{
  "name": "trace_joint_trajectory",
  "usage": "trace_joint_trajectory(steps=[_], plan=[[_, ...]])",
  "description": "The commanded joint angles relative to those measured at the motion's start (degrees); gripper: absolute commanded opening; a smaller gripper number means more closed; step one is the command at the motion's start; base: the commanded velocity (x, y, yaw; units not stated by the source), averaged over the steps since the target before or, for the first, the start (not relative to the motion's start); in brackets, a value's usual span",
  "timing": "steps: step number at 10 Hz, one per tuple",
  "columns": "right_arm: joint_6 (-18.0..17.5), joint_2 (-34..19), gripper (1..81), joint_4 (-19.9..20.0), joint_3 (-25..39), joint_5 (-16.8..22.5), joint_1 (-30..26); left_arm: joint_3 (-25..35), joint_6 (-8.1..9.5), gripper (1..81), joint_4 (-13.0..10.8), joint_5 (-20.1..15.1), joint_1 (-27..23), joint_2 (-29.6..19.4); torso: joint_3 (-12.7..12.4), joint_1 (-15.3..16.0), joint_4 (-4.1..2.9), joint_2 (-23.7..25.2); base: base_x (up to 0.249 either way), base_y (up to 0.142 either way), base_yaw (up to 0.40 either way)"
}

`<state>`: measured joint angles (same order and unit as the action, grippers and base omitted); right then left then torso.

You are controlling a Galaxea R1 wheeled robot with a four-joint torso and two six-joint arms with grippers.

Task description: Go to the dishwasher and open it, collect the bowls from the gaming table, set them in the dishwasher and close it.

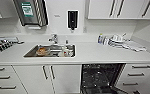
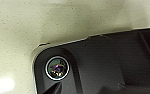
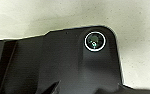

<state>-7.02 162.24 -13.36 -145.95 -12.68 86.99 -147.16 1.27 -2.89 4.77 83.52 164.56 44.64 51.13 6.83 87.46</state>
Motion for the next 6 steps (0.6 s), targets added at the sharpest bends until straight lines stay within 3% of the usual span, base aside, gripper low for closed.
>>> trace_joint_trajectory(steps=[1, 3, 6], plan=[[0.3, 3.7, 81.1, -0.8, -6.9, 2.7, -1.2, -3.7, -0.21, 81.1, 1.0, -2.9, -1.6, 1.9, 0.0, -3.6, 0.00, -5.6, 0.000, 0.000, 0.000], [0.4, 7.8, 81.1, -1.3, -13.5, 2.7, -0.9, -7.3, -0.30, 81.1, 0.8, -2.9, -1.4, 4.6, 0.0, -6.2, 0.00, -9.6, 0.000, 0.000, 0.000], [0.4, 9.3, 81.1, -1.4, -15.1, 3.0, -0.4, -8.3, -0.48, 81.1, 0.3, -3.0, -1.3, 5.3, 0.0, -10.3, 0.00, -16.0, 0.000, 0.000, 0.000]])
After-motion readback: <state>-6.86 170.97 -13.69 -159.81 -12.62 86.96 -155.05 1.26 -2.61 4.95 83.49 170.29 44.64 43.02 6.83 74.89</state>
